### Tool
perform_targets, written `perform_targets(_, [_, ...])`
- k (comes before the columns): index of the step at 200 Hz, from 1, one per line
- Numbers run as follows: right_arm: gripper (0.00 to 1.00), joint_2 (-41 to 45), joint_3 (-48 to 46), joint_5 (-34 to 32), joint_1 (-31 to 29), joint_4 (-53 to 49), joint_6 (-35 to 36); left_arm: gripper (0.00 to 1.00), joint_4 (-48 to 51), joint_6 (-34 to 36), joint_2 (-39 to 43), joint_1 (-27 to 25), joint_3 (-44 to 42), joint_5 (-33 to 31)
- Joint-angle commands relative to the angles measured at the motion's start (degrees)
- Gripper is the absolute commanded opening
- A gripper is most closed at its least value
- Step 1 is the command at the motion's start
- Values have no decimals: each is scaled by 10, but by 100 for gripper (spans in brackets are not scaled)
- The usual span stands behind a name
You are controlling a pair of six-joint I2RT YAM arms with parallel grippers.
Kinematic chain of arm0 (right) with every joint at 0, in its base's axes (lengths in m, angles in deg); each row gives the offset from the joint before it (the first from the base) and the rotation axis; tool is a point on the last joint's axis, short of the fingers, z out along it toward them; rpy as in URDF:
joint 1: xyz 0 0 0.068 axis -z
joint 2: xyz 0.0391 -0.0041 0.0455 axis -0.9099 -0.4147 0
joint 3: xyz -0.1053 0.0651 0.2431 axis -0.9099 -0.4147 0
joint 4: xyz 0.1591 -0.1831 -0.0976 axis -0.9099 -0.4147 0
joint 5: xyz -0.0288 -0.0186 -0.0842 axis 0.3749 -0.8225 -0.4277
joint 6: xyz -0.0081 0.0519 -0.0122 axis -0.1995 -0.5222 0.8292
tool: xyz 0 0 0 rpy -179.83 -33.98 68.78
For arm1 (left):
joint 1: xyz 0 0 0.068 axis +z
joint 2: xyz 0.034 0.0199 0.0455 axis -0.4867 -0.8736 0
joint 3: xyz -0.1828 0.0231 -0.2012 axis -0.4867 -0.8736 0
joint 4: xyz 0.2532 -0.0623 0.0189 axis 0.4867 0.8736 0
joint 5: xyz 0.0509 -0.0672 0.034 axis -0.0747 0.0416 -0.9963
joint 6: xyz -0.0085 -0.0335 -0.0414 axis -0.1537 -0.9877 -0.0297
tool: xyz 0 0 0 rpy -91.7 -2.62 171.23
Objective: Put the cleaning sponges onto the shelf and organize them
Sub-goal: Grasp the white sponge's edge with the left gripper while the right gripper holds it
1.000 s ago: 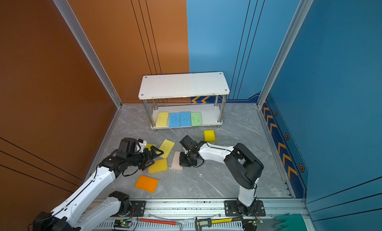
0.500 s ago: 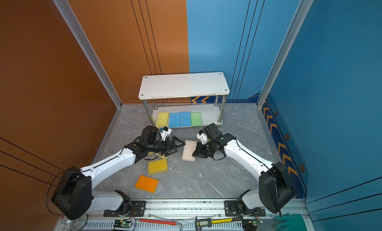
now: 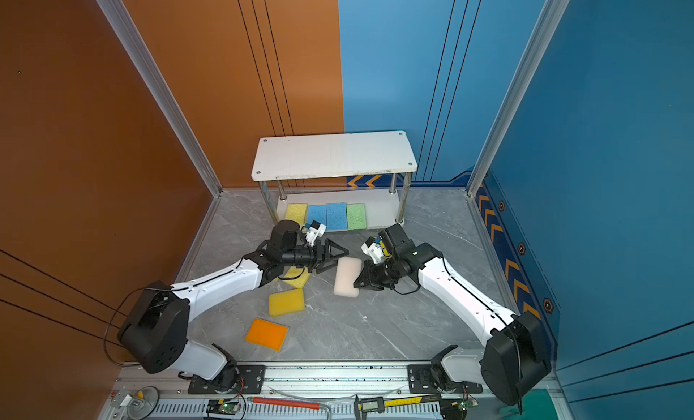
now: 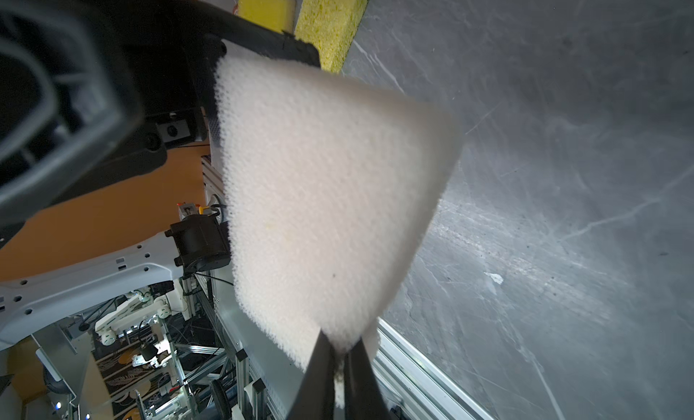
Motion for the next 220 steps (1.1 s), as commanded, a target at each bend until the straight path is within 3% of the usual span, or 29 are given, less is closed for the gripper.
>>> perform_targets(1, [9,8,19,8,6,-14,15,59,-21,-5,-9,-6,20,20])
perform_targets(13, [9,7,23,7,8,-9,12,53,-27,-9,-10,-6,19,22])
perform_targets(71, [9,4,40,18,21,1,8,51,-47,-24,-4,-8,0,22])
perform_targets(102, [9,7,42,21,24,2,8,32,-47,-24,-8,-12,4,20])
perform_targets(118, [10,10,41,24,24,2,8,16,-48,-23,-13,-13,11,18])
perform_targets(131, [12,15,38,25,27,2,8,14,-48,-24,-18,-14,19,16])
perform_targets(149, [25,27,31,26,41,3,-2,14,-54,-30,-26,-17,29,7])
perform_targets(167, [59,50,20,14,71,13,-28,14,-78,-54,-31,-15,33,-15])
perform_targets(178, [71,64,9,-2,95,16,-50,14,-95,-76,-33,-13,30,-44])
perform_targets(193, [78,84,-11,6,124,51,-90,11,-134,-123,-29,-13,19,-108])
perform_targets(220, [83,137,-70,-4,131,203,-221,11,-196,-192,-22,-19,10,-226])
